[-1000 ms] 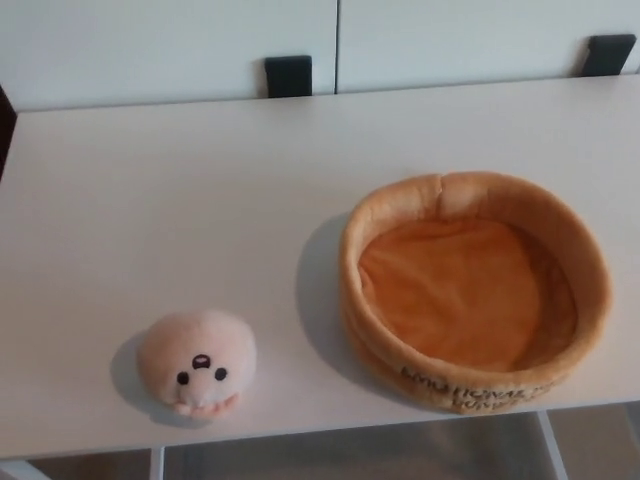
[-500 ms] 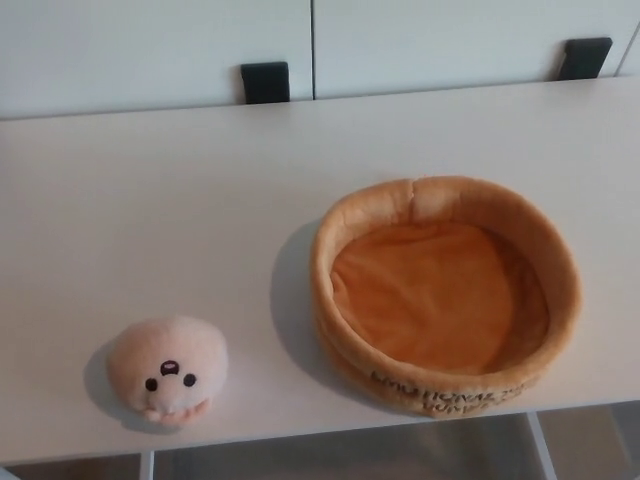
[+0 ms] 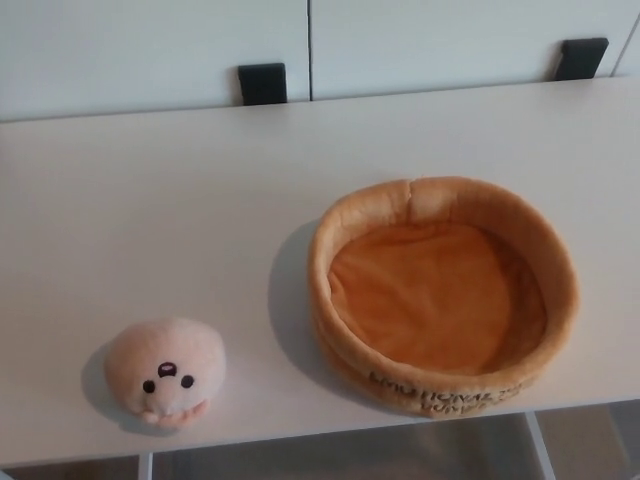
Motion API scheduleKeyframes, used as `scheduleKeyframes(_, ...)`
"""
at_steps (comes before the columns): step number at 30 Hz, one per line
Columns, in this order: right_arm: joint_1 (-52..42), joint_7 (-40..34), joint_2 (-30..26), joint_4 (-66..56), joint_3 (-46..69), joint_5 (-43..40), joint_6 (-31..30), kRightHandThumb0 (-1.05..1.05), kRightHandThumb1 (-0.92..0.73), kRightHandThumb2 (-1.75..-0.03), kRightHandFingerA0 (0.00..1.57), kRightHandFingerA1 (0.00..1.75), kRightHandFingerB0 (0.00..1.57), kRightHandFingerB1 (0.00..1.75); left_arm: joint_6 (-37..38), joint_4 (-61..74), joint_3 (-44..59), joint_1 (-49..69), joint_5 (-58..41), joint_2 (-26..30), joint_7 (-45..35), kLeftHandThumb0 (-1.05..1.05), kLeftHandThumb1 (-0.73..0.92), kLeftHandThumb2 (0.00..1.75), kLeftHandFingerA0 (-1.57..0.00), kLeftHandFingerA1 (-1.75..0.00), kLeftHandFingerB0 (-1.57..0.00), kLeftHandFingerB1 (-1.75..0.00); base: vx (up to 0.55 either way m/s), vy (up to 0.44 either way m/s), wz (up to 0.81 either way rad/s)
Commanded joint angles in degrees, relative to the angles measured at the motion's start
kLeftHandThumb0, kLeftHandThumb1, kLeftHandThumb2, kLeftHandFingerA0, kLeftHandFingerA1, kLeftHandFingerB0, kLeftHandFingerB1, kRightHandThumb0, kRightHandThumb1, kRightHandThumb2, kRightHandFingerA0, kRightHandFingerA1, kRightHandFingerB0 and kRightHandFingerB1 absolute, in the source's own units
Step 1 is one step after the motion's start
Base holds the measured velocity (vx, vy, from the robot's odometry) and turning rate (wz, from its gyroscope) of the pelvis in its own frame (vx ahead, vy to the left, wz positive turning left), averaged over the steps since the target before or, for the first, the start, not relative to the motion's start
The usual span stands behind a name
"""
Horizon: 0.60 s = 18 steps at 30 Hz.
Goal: The robot walks towards a table in front, picks a dumpling toy with left hand and puts it in an orange round plate
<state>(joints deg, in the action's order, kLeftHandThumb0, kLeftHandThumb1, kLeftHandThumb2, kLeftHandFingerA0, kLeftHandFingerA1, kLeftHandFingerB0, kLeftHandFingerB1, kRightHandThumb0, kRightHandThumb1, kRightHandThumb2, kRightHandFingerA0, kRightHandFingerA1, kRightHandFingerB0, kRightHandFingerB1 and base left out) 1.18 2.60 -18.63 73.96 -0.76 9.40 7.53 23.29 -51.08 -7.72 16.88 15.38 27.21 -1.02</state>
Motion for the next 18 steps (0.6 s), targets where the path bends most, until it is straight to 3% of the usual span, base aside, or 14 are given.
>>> scheduleKeyframes(1, -2.8, -0.5, -1.6, -0.1, 0.2, 0.2, 2.2, -0.22, -0.64, -0.59, 0.68, 0.48, 0.48, 0.39, 9.9, 24.8, 7.1, 21.7, -4.3, 6.3, -1.0, -0.43, 0.53, 0.56, -0.26, -0.50, -0.29, -0.40, 0.00, 0.000, 0.00)
scheduleKeyframes(2, -2.7, -0.6, -1.6, 0.3, 0.4, 0.0, 2.3, -0.33, -0.54, -0.72, 0.67, 0.57, 0.46, 0.48, 13.8, 26.1, 9.5, 25.1, -3.8, 5.2, 2.6, -0.37, 0.49, 0.56, -0.42, -0.36, -0.40, -0.36, 0.00, 0.000, 0.00)
scheduleKeyframes(6, -2.0, -0.5, -1.4, 0.6, 0.6, 0.0, 2.2, -0.34, -0.56, -0.73, 0.65, 0.56, 0.45, 0.47, 24.8, 33.9, 17.9, 34.7, -5.5, 3.7, 5.2, -0.31, 0.51, 0.56, -0.44, -0.36, -0.36, -0.33, 0.00, 0.000, 0.00)
scheduleKeyframes(10, -3.3, -0.9, -1.6, 0.6, 0.3, 0.3, 2.8, -0.34, -0.55, -0.73, 0.67, 0.56, 0.46, 0.47, 29.5, 41.9, 24.1, 41.1, -6.9, 2.6, 4.1, -0.31, 0.51, 0.56, -0.47, -0.37, -0.38, -0.34, 0.00, 0.000, 0.00)
scheduleKeyframes(11, -3.4, -0.9, -1.6, 0.5, 0.3, 0.2, 2.6, -0.34, -0.53, -0.72, 0.67, 0.57, 0.45, 0.47, 29.9, 49.3, 28.1, 44.8, -10.7, 2.6, 1.8, -0.32, 0.51, 0.56, -0.49, -0.37, -0.38, -0.33, 0.00, 0.000, 0.00)
scheduleKeyframes(15, -3.4, -1.0, -1.6, 0.5, 0.4, 0.2, 2.5, -0.34, -0.53, -0.72, 0.67, 0.57, 0.45, 0.47, 29.4, 53.5, 30.3, 46.9, -12.5, 2.1, 0.2, -0.32, 0.51, 0.56, -0.49, -0.37, -0.38, -0.33, 0.00, 0.000, 0.00)
scheduleKeyframes(16, -3.3, -1.2, -1.7, 0.4, -0.1, 0.7, 2.2, -0.36, -0.54, -0.73, 0.66, 0.56, 0.45, 0.47, 33.4, 60.7, 36.9, 48.8, -18.4, 4.1, -1.1, -0.37, 0.40, 0.64, -0.38, -0.43, -0.35, -0.40, 0.00, 0.000, 0.00)
scheduleKeyframes(18, -3.4, -1.2, -1.6, 0.4, -0.5, 1.0, 2.2, -0.36, -0.54, -0.73, 0.67, 0.57, 0.44, 0.47, 36.9, 67.9, 42.3, 49.9, -25.2, 6.2, -2.2, -0.36, 0.41, 0.63, -0.36, -0.42, -0.36, -0.40, 0.00, 0.000, 0.00)
